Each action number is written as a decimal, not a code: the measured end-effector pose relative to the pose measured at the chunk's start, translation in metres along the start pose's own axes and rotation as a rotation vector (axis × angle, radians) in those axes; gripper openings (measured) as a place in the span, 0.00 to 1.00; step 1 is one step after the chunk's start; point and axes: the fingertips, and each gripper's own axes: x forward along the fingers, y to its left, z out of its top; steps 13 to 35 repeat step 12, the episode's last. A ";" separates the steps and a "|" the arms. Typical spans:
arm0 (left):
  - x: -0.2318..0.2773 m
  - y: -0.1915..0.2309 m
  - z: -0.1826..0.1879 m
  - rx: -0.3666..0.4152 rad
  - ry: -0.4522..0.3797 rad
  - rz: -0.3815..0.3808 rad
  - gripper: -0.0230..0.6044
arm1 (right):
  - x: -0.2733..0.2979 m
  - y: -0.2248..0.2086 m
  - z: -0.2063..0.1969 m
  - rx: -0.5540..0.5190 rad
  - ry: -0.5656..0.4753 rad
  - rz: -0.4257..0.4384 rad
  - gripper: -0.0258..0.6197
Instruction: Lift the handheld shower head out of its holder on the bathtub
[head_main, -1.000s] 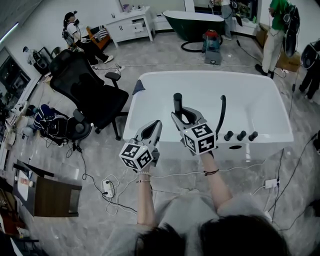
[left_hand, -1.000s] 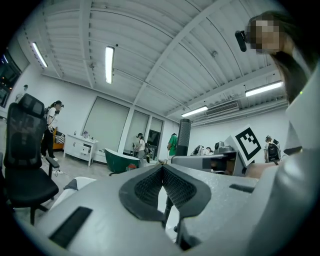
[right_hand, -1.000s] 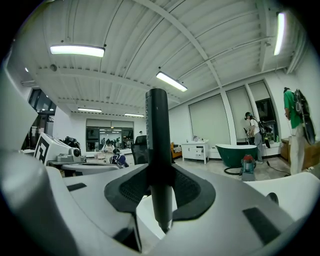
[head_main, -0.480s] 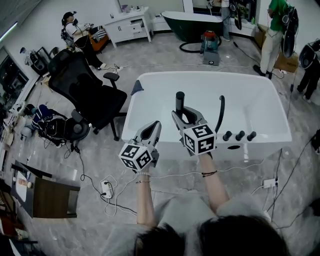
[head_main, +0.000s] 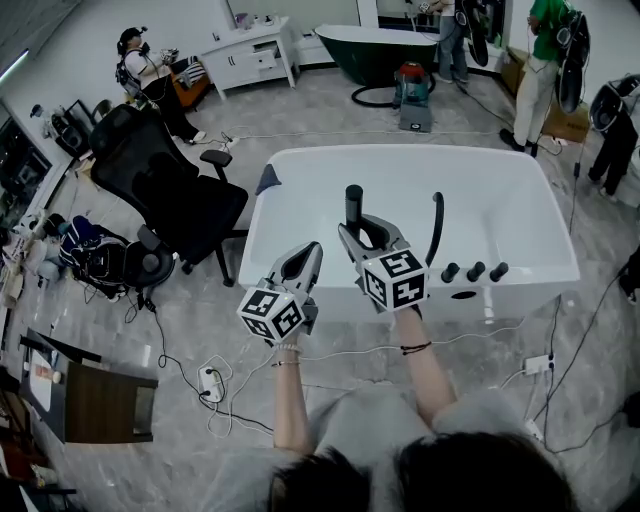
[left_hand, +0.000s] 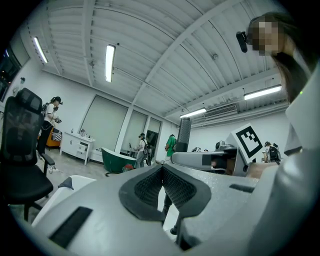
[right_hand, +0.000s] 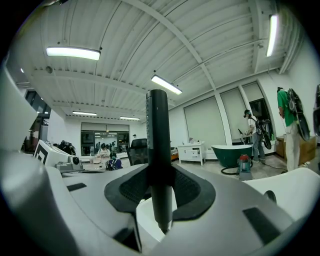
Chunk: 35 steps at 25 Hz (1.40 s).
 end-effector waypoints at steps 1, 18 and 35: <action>0.001 0.000 0.000 0.001 0.000 -0.001 0.04 | 0.000 -0.001 0.000 -0.001 -0.001 0.000 0.25; 0.007 0.002 -0.003 0.005 0.012 0.000 0.04 | 0.004 -0.003 0.000 0.002 0.003 0.013 0.25; 0.007 0.002 -0.003 0.005 0.012 0.000 0.04 | 0.004 -0.003 0.000 0.002 0.003 0.013 0.25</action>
